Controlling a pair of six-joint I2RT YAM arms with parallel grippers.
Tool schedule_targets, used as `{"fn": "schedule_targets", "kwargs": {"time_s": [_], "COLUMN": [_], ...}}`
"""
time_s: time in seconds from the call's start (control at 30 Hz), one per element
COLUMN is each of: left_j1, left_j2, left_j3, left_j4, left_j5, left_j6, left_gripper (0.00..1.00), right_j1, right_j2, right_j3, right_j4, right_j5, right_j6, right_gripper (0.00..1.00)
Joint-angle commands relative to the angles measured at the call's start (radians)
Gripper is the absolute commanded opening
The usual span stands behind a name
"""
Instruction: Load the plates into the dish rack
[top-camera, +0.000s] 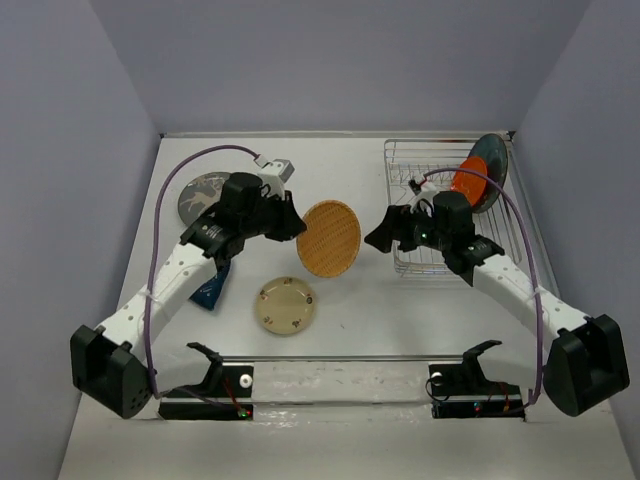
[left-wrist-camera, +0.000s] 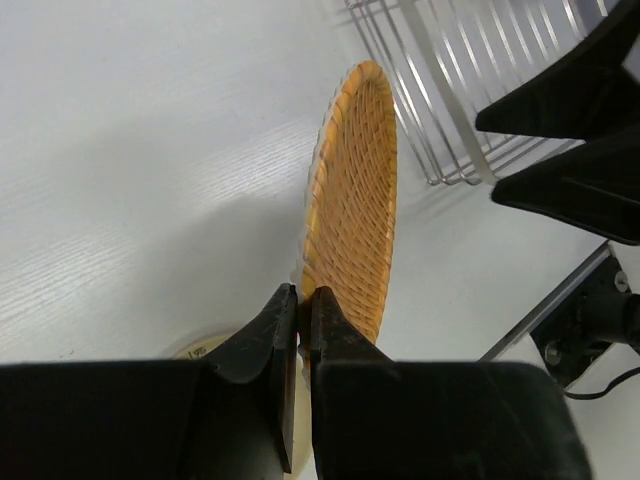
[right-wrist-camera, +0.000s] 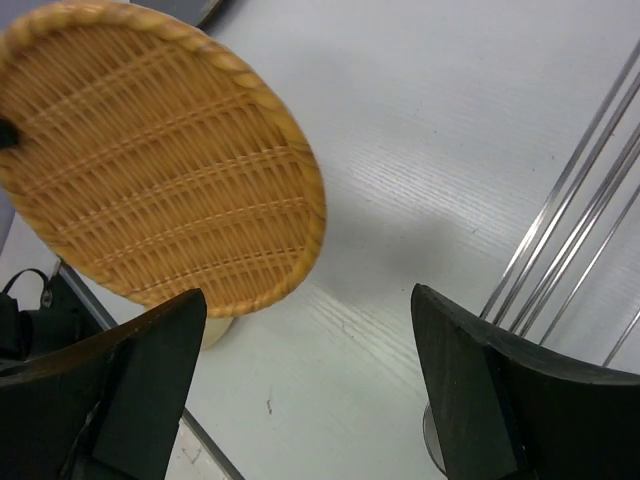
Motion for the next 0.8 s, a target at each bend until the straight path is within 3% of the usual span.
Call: {"fn": "schedule_targets", "kwargs": {"time_s": [0.0, 0.4, 0.43, 0.47, 0.5, 0.53, 0.6, 0.63, 0.7, 0.73, 0.77], "left_j1": [0.034, 0.055, 0.06, 0.061, 0.061, 0.063, 0.065, 0.065, 0.066, 0.068, 0.069], "left_j2": [-0.124, -0.21, -0.218, -0.219, -0.228, -0.234, -0.262, -0.274, -0.325, -0.348, -0.368], "left_j3": [0.046, 0.049, 0.041, 0.04, 0.038, 0.036, 0.017, 0.007, -0.019, -0.026, -0.033], "left_j4": [0.006, 0.085, 0.093, 0.095, 0.085, 0.073, 0.053, 0.049, 0.033, 0.024, 0.015], "left_j5": [0.119, 0.319, 0.325, 0.324, 0.289, 0.258, 0.18, 0.157, 0.083, 0.06, 0.032], "left_j6": [-0.011, -0.045, -0.05, -0.05, -0.047, -0.033, -0.017, -0.011, 0.009, 0.018, 0.03], "left_gripper": [0.06, 0.06, 0.06, 0.06, 0.06, 0.06, 0.18, 0.33, 0.52, 0.69, 0.75], "right_j1": [0.012, 0.012, 0.012, 0.012, 0.012, 0.012, 0.012, 0.012, 0.012, -0.001, -0.001], "right_j2": [0.033, 0.079, 0.087, 0.092, 0.087, 0.081, 0.057, 0.047, 0.02, 0.009, 0.0], "right_j3": [0.059, -0.013, -0.013, -0.011, -0.011, -0.008, 0.01, 0.022, 0.089, 0.111, 0.133], "right_j4": [0.134, 0.43, 0.456, 0.469, 0.484, 0.484, 0.454, 0.426, 0.275, 0.225, 0.184], "right_j5": [-0.074, -0.368, -0.382, -0.392, -0.39, -0.376, -0.303, -0.272, -0.107, -0.033, 0.033], "right_j6": [-0.048, 0.102, 0.118, 0.134, 0.163, 0.176, 0.193, 0.187, 0.124, 0.106, 0.084], "right_gripper": [0.89, 0.84, 0.78, 0.51, 0.37, 0.08, 0.07, 0.07, 0.07, 0.07, 0.07]}}
